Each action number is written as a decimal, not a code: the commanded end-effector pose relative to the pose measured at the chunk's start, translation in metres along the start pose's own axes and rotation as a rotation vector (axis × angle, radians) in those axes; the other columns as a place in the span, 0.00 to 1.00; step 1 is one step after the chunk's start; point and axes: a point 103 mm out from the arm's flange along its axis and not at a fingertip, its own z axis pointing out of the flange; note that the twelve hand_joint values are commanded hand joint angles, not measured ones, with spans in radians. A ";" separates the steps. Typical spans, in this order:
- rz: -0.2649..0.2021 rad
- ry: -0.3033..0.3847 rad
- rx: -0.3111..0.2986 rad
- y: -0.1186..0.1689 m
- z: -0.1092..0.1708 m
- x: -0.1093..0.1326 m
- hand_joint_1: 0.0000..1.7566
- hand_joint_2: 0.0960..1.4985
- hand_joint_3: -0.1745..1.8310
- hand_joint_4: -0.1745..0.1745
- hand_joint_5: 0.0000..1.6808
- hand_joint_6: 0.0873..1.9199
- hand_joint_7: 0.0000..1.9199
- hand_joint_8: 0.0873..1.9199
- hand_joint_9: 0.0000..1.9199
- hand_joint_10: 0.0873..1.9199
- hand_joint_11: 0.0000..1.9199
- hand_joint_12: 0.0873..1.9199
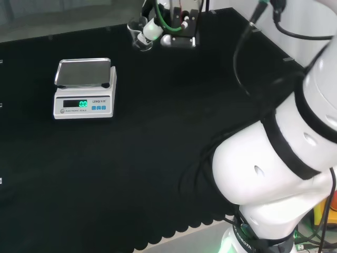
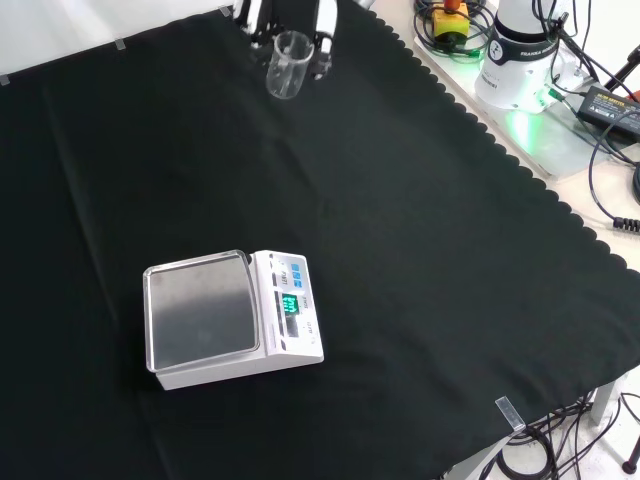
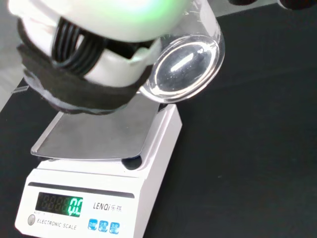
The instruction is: Put the beaker on the electronic balance.
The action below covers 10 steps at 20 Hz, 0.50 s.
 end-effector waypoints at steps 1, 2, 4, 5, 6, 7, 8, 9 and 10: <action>-0.114 0.030 0.067 0.073 0.037 0.022 0.66 0.29 0.53 1.00 0.81 0.29 0.91 0.06 0.90 0.08 0.51 0.59; -0.117 0.044 0.069 0.079 0.039 0.021 0.66 0.29 0.53 1.00 0.81 0.29 0.91 0.06 0.90 0.08 0.51 0.59; -0.126 0.085 0.071 0.088 0.043 0.022 0.66 0.29 0.53 1.00 0.81 0.29 0.91 0.06 0.90 0.08 0.51 0.59; -0.130 0.108 0.074 0.092 0.045 0.021 0.66 0.29 0.53 1.00 0.81 0.29 0.91 0.06 0.90 0.08 0.51 0.58; -0.134 0.128 0.080 0.097 0.048 0.021 0.66 0.29 0.53 1.00 0.81 0.29 0.91 0.06 0.90 0.08 0.51 0.58; -0.134 0.142 0.083 0.101 0.050 0.022 0.66 0.29 0.53 1.00 0.81 0.29 0.91 0.06 0.90 0.08 0.51 0.58; -0.134 0.155 0.087 0.105 0.052 0.022 0.66 0.29 0.53 1.00 0.81 0.29 0.91 0.06 0.90 0.08 0.51 0.58; -0.134 0.171 0.090 0.108 0.055 0.023 0.66 0.29 0.53 1.00 0.81 0.29 0.91 0.06 0.90 0.08 0.51 0.58; -0.134 0.188 0.090 0.112 0.058 0.023 0.66 0.29 0.53 1.00 0.81 0.29 0.91 0.06 0.90 0.08 0.51 0.58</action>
